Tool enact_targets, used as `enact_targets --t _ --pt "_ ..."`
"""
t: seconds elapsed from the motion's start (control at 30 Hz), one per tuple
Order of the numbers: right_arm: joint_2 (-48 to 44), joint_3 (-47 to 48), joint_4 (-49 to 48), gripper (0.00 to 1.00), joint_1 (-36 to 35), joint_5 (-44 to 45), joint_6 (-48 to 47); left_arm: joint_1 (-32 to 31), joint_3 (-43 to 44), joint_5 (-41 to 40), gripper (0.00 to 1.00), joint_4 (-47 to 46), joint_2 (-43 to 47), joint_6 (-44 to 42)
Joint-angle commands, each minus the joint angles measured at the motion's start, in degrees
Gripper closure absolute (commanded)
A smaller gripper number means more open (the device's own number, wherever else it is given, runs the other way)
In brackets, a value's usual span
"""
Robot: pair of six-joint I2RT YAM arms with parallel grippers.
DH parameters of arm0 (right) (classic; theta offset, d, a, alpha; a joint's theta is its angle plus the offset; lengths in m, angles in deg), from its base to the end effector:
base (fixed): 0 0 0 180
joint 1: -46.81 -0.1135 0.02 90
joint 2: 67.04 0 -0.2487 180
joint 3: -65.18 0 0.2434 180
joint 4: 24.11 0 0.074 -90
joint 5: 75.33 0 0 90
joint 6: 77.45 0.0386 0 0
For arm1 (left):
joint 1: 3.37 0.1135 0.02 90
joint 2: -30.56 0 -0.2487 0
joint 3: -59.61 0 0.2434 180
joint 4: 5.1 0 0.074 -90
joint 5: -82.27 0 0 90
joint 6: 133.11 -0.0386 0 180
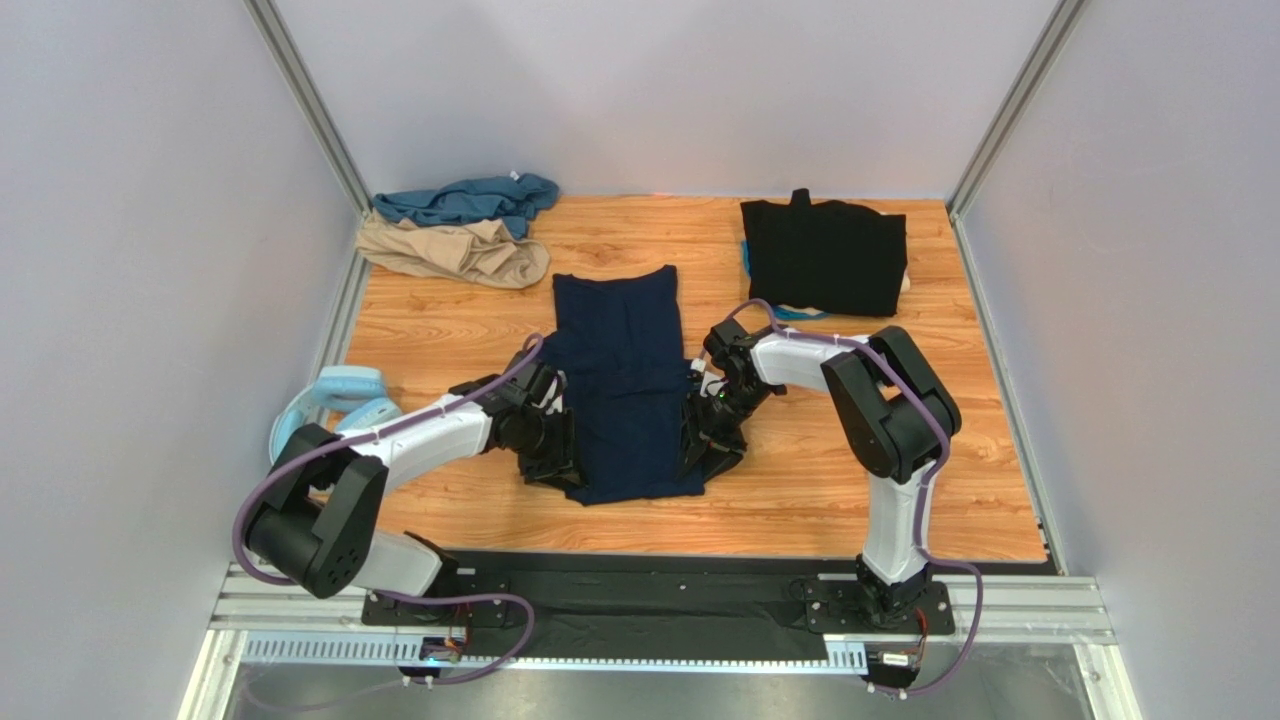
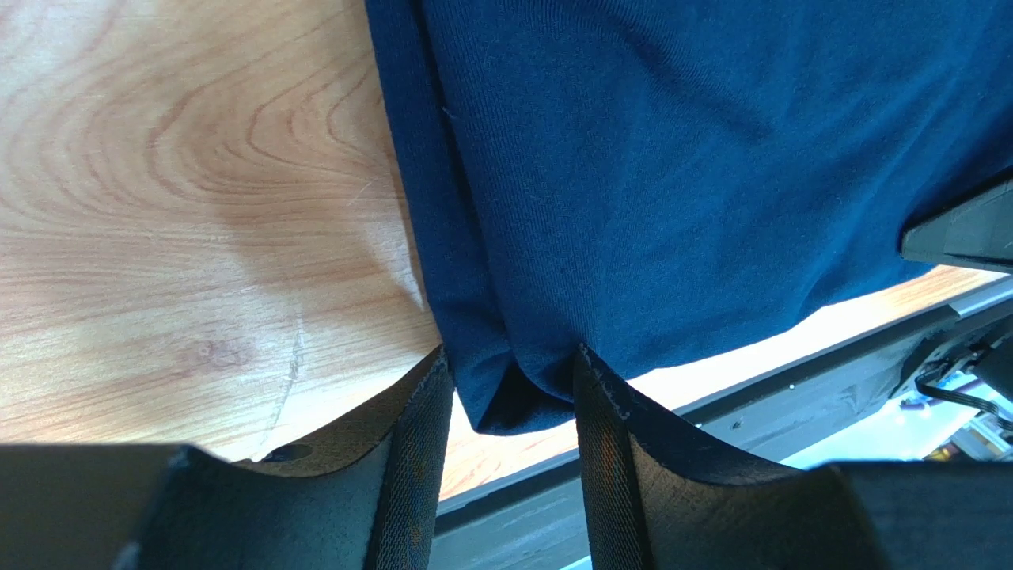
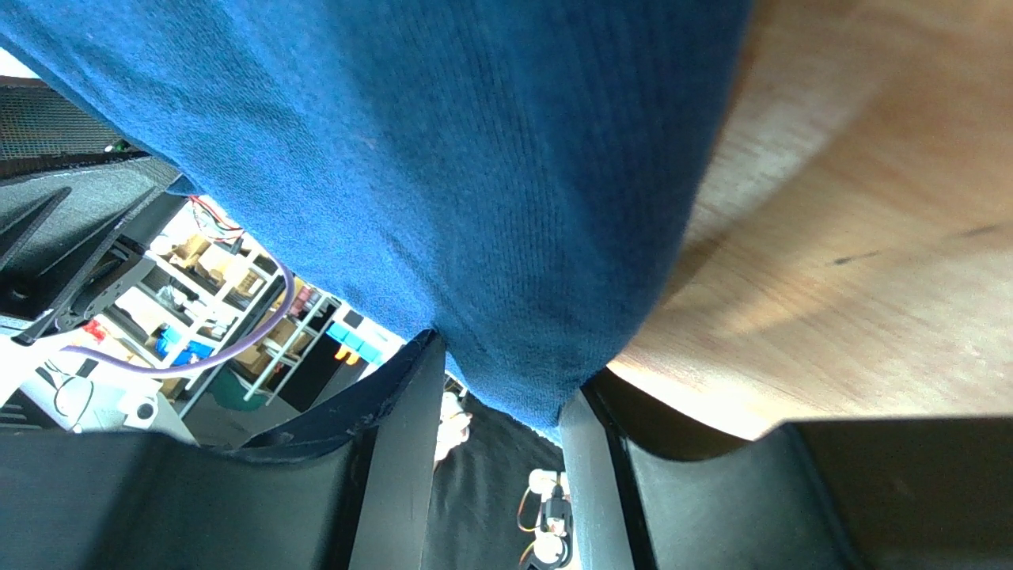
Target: Fold and stack the t-shirts
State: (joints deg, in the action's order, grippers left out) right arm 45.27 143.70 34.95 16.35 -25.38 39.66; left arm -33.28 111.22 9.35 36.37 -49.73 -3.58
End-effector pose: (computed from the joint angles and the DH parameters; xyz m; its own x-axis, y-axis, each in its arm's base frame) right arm 0.2560 0.1793 0.1048 -0.9306 -0.1426 0.3371 0.0715 0.8325 0.5494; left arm 0.1931 -0.1241 0.1375 -0.9872 -0.1340 -0.0861 -0.0846 0.8992 -0.4292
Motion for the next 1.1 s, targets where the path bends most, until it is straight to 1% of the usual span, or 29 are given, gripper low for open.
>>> enact_targets --t 0.0,0.17,0.3,0.47,0.73,0.8,0.83,0.93,1.07 --pt "3.27 -1.14 -1.38 0.54 -0.3 9.47 -1.19 -0.06 -2.53 -1.61 0.51 -1.1 -0.22 -1.38" --pt "3.35 -1.23 -1.2 0.54 -0.3 9.64 -1.54 -0.06 -4.82 -3.02 0.53 2.06 1.71 -1.3" --pt "3.09 -0.53 -0.94 0.54 -0.3 9.47 -1.45 -0.06 -5.61 -4.69 0.6 5.31 4.61 -1.47" --pt "2.65 1.14 0.03 0.54 -0.39 8.94 -1.45 -0.06 -5.88 -7.06 0.61 7.51 7.52 -0.95" --pt "1.68 1.23 1.26 0.54 -0.3 8.76 -1.98 -0.06 -5.61 -6.97 0.62 6.9 5.67 -0.68" --pt "1.16 0.88 1.26 0.55 -0.3 8.76 -2.06 -0.06 -4.56 -7.23 0.62 8.12 5.67 -1.03" --pt "0.98 0.44 1.26 0.54 -0.39 8.76 -2.06 -0.06 -4.04 -8.28 0.62 10.22 6.02 -1.29" --pt "0.8 0.09 1.52 0.54 -0.3 8.76 -2.5 -0.06 -2.89 -10.92 0.59 12.96 10.23 -0.16" --pt "0.8 -0.09 2.58 0.54 -0.3 9.38 -3.38 0.03 -3.68 -11.63 0.55 12.79 18.22 2.47"
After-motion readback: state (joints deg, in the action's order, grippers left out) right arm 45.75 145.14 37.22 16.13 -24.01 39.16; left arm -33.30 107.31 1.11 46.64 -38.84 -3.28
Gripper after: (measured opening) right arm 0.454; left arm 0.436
